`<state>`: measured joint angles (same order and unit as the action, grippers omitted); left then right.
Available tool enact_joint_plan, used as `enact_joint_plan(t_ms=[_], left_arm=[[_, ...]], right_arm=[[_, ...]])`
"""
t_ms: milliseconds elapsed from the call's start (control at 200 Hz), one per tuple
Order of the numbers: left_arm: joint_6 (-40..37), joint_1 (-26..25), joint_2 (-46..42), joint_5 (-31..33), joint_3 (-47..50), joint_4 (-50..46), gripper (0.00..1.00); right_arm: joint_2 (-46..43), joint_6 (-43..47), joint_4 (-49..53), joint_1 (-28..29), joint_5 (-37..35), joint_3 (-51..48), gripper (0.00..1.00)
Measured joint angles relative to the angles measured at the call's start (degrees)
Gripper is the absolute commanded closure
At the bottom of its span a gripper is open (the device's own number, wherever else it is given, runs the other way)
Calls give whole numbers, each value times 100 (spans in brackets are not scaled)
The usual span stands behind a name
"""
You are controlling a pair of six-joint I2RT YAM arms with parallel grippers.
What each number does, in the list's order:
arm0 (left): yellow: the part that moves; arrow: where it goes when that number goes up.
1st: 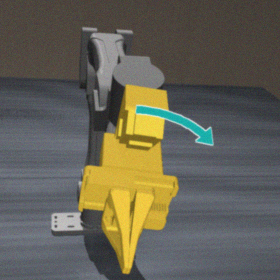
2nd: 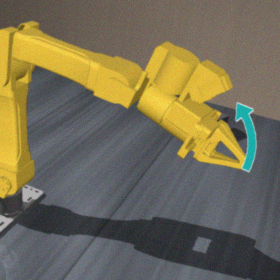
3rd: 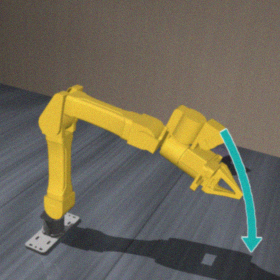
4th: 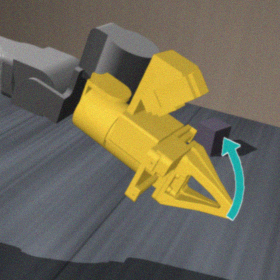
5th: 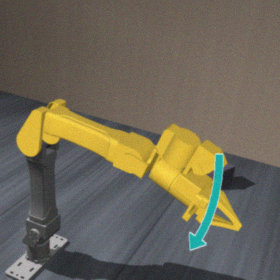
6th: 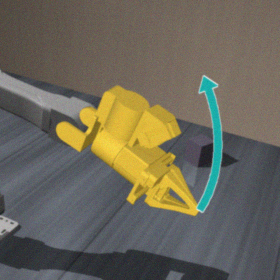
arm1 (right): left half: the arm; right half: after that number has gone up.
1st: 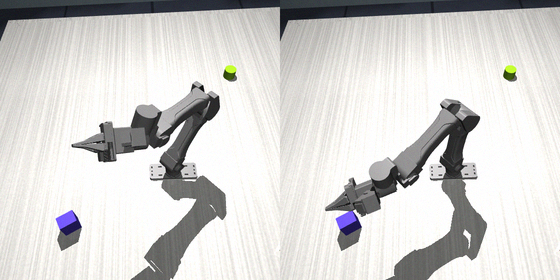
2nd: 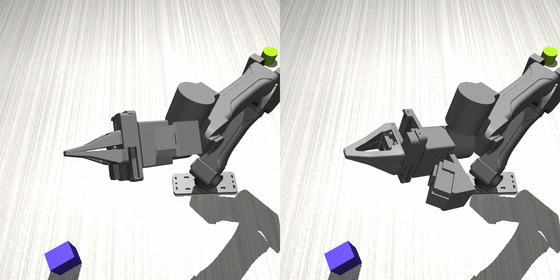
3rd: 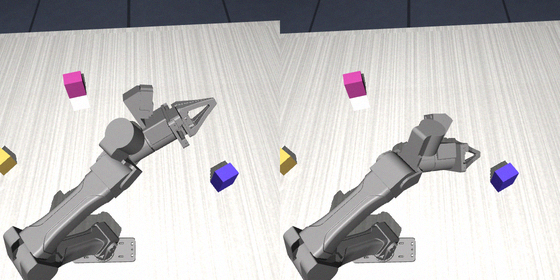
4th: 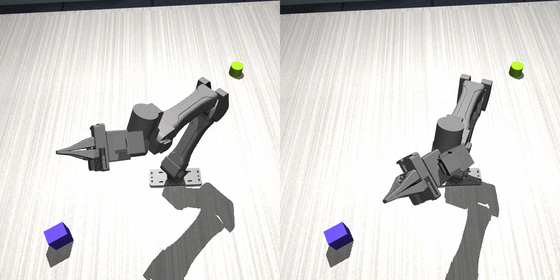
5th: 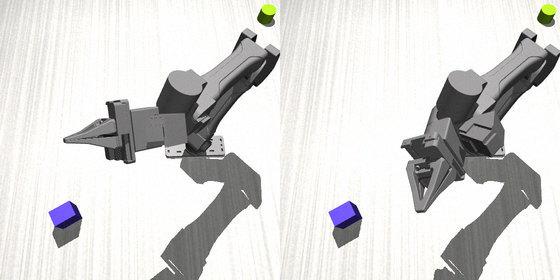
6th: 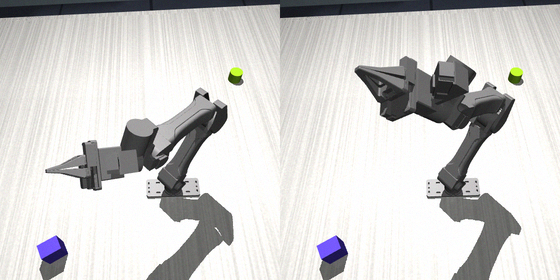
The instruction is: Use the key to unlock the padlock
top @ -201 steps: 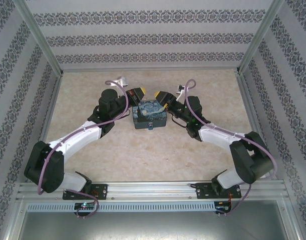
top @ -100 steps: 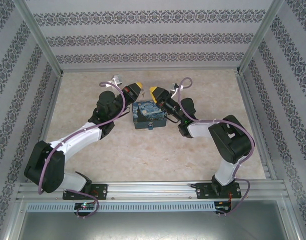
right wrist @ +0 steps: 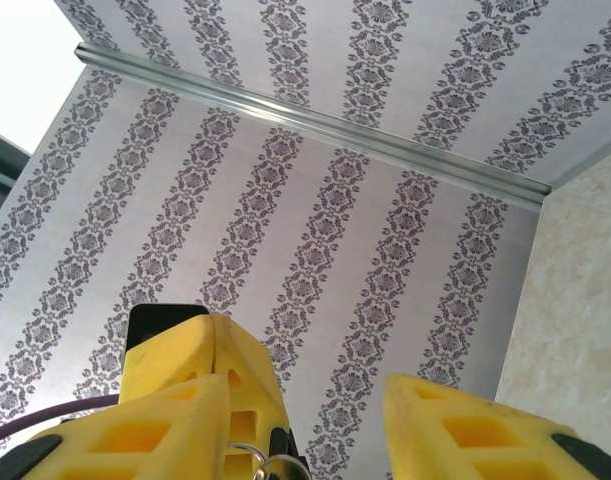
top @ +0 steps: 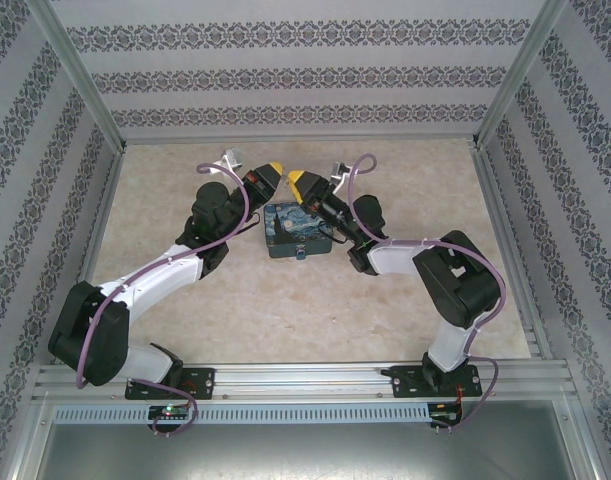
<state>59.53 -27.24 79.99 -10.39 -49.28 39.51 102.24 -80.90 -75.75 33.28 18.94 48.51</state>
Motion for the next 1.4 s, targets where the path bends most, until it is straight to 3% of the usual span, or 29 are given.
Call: enact_joint_plan(t_ms=[994,1399], left_arm=[[15,-7,0,61,162,-2,100],[15,-9,0,63,170,-2,100]], right_arm=[[-55,7,-2,109,-350,-7,55],[-61,2,-2,227,-369,-7,60]])
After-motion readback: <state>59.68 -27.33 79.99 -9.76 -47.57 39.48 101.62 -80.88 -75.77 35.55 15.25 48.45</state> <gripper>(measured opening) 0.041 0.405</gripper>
